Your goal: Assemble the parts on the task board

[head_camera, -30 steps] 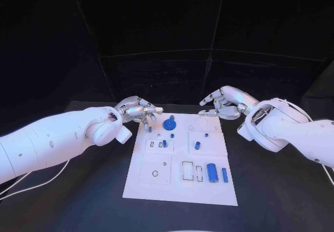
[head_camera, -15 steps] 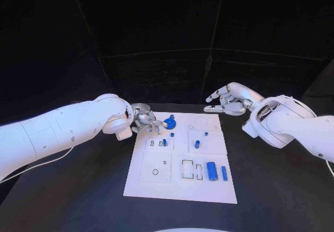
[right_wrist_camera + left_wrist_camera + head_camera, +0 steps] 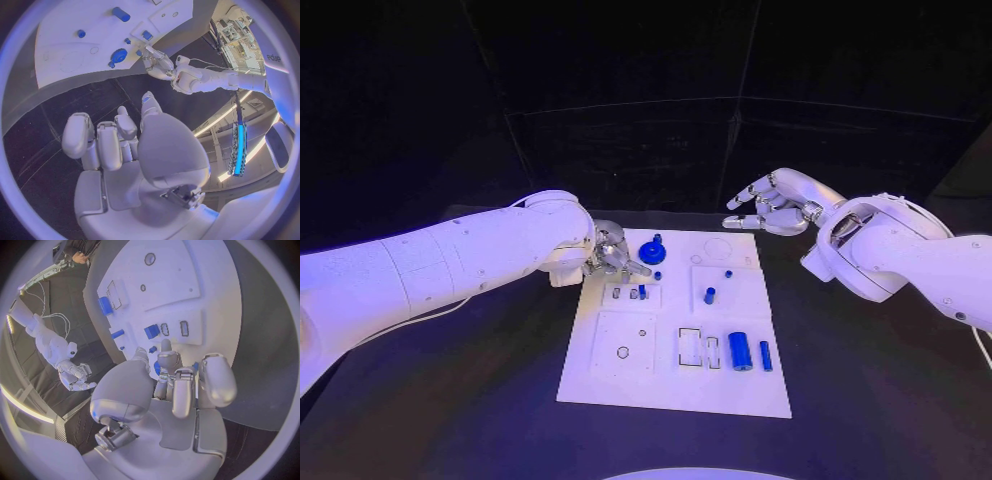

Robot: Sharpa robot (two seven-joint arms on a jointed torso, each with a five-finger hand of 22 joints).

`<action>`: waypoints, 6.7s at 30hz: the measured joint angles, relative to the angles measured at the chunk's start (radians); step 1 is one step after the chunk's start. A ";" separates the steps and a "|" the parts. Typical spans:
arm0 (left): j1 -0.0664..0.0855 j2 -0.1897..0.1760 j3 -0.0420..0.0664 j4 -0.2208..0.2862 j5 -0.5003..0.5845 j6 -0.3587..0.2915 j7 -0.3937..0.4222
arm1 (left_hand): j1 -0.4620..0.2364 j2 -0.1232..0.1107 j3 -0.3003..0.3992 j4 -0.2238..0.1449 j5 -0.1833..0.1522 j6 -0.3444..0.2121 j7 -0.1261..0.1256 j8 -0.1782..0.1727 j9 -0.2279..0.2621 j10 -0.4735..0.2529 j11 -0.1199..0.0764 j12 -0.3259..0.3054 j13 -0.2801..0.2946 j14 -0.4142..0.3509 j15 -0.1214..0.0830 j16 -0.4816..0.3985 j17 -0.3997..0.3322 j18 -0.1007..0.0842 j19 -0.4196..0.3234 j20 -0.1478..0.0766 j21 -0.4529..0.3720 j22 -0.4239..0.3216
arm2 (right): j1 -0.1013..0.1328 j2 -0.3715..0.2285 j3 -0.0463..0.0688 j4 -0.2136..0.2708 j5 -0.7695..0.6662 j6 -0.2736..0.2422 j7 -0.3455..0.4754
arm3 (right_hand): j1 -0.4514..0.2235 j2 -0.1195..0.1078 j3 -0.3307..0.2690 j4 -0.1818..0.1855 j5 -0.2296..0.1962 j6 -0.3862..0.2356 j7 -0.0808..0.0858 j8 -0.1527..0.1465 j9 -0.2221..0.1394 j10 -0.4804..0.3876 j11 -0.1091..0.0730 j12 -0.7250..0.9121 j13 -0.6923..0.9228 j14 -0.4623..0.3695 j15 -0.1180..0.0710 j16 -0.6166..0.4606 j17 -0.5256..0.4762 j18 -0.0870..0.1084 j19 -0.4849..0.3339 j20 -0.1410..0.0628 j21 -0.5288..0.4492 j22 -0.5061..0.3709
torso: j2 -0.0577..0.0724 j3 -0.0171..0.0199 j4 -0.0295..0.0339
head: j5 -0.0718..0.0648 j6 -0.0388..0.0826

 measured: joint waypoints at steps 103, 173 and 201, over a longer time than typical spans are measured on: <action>0.000 0.010 -0.006 0.042 0.043 0.035 -0.040 | 0.083 -0.102 0.607 -0.194 0.097 -0.104 0.015 0.033 0.097 -0.026 0.002 -0.001 -0.048 0.000 0.004 0.004 0.000 0.000 -0.007 -0.001 -0.002 0.014 | 0.000 0.068 0.000 -0.070 0.002 0.055 -0.029 | 0.047 0.021 -0.037 0.013 0.110 0.000 0.000 0.013 -0.004 -0.007 0.000 0.000 -0.014 0.002 -0.001 -0.023 -0.010 0.000 -0.004 -0.004 -0.023 -0.021 | 0.001 -0.0003 0.0048 | 0.004 -0.030; -0.053 -0.051 -0.006 0.091 0.010 -0.115 -0.028 | -0.009 -0.189 0.706 -0.198 0.380 -0.116 0.002 0.137 0.175 -0.003 -0.014 0.024 -0.048 0.000 -0.003 0.004 -0.001 0.000 -0.004 -0.004 -0.002 0.031 | -0.001 0.070 -0.001 -0.075 0.002 0.074 -0.033 | 0.047 0.021 -0.040 0.015 0.115 0.000 0.000 0.013 -0.004 -0.007 0.000 -0.004 -0.019 0.002 -0.001 -0.023 -0.015 0.000 -0.007 0.000 -0.029 -0.028 | 0.001 0.0024 0.0062 | 0.021 -0.050; -0.055 -0.068 -0.007 0.129 0.009 -0.198 -0.019 | -0.007 -0.187 0.719 -0.206 0.383 -0.112 -0.002 0.144 0.175 0.006 -0.016 0.035 -0.039 -0.004 -0.007 0.004 -0.001 0.000 0.000 -0.007 -0.002 0.045 | -0.001 0.073 -0.001 -0.081 0.002 0.075 -0.033 | 0.047 0.021 -0.040 0.015 0.115 0.000 0.000 0.013 -0.004 -0.007 0.000 -0.004 -0.019 0.002 -0.001 -0.023 -0.015 0.000 -0.007 0.000 -0.029 -0.028 | 0.000 0.0017 0.0076 | 0.022 -0.054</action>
